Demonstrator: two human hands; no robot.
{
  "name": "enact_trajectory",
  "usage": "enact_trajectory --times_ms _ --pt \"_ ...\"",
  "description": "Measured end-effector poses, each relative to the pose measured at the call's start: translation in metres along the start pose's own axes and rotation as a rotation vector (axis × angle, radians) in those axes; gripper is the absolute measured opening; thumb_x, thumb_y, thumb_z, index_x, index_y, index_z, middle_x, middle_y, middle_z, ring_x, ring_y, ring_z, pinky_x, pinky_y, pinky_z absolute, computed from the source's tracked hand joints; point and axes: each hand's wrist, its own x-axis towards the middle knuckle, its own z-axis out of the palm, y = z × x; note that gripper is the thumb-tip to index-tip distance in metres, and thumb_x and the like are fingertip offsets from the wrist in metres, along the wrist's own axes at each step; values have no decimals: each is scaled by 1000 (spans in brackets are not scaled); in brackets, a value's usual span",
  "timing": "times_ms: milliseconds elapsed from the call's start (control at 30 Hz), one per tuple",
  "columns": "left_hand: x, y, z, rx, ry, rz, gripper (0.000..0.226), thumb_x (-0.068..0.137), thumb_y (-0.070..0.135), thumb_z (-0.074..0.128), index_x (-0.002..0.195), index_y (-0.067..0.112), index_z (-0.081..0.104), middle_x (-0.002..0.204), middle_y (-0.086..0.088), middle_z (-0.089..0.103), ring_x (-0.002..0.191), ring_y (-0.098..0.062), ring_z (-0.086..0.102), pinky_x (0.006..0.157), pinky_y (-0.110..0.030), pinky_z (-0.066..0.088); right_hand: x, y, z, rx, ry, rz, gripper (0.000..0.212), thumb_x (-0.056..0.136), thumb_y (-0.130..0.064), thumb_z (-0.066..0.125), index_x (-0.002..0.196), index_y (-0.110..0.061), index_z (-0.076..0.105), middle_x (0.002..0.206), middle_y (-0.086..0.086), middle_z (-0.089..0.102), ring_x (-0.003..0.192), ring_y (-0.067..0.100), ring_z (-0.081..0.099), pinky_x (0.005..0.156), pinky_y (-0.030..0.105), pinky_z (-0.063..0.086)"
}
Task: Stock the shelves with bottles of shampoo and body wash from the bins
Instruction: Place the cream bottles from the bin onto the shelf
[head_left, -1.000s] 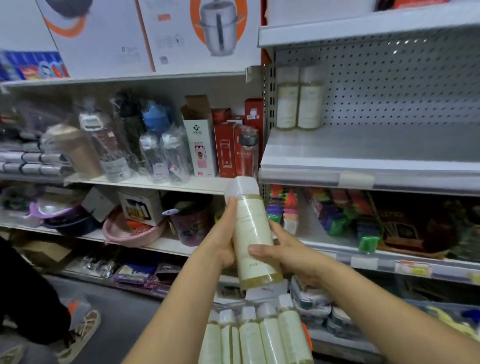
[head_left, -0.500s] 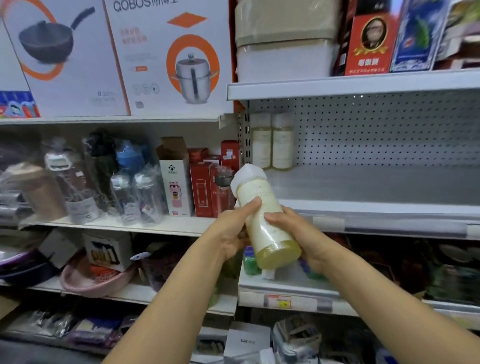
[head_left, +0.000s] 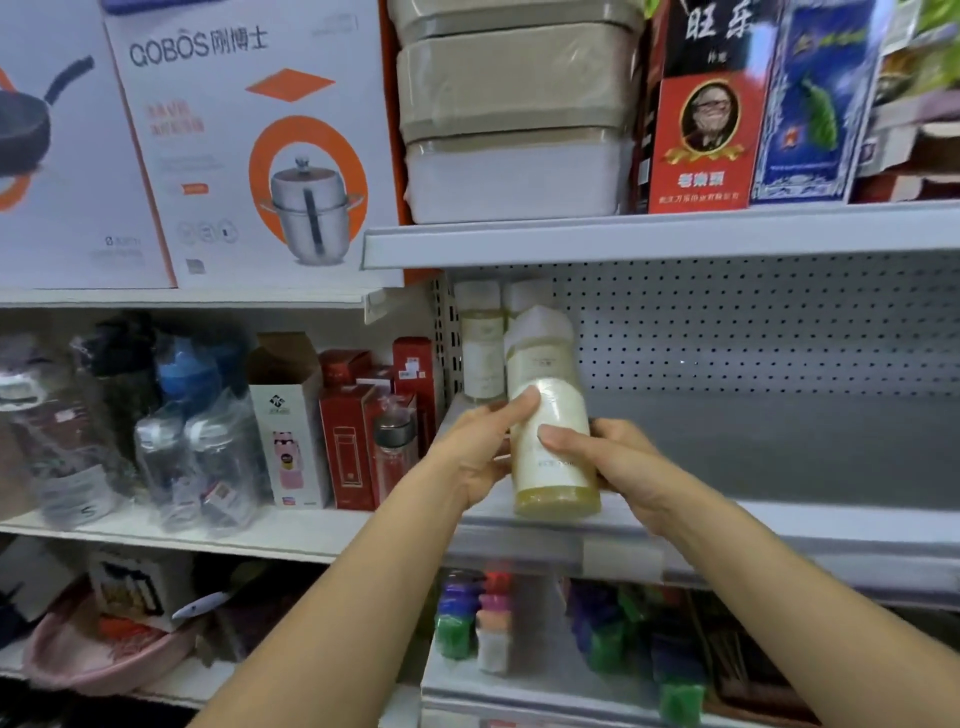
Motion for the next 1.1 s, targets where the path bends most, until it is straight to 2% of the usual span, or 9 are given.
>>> enact_trajectory --times_ms 167,333,467,533,600,700,833,1000,1100 --pt "41 -4 16 26 -36 85 40 93 21 68 132 17 60 121 -3 72 115 -21 65 100 -42 52 38 8 -34 -73 55 -43 64 65 -32 89 119 -23 55 107 -1 72 97 17 70 86 35 56" --pt "68 -12 27 129 -94 106 39 93 9 66 126 30 62 121 7 71 107 -9 68 80 -28 55 72 29 -57 -137 93 -84 85 50 -30 93 123 -29 49 116 -5 67 108 18 64 93 44 53" --pt "93 -17 37 197 -85 100 49 96 17 65 138 37 50 129 11 65 110 -3 62 78 -25 52 96 39 -71 -135 82 -132 76 69 -10 86 129 -25 42 120 -7 61 109 11 59 84 29 51" --pt "103 -19 42 193 -74 91 48 99 19 59 139 42 46 130 8 65 110 -2 60 82 -26 50 109 41 -78 -121 54 -142 73 74 -7 83 129 -25 39 120 -7 60 107 7 59 77 22 49" --pt "115 -21 45 196 -88 86 45 103 20 53 140 44 45 130 9 66 109 1 61 76 -21 51 124 43 -82 -120 50 -146 72 75 -6 82 128 -25 38 120 -7 60 106 5 59 75 19 48" --pt "135 -27 48 209 -66 84 45 103 20 53 143 38 44 132 8 64 113 -2 62 71 -14 51 146 45 -87 -139 78 -142 74 76 -7 82 132 -21 36 121 -6 57 100 0 56 74 18 47" --pt "161 -33 55 152 32 57 43 100 17 57 141 15 46 128 2 61 112 -12 59 78 -17 46 176 49 -93 -195 109 -133 80 74 -13 85 135 -15 35 125 -3 56 111 14 58 85 27 49" --pt "190 -39 60 192 78 20 58 97 16 60 150 27 38 139 1 56 120 -13 52 96 -26 43 213 52 -96 -294 172 -118 76 72 -17 86 129 -11 36 122 -1 55 109 15 58 79 24 51" --pt "201 -38 61 198 83 2 57 98 16 60 150 27 40 136 3 56 117 -12 50 95 -26 38 232 53 -100 -348 185 -98 79 70 -21 88 129 -11 36 122 2 55 109 18 58 89 33 53"
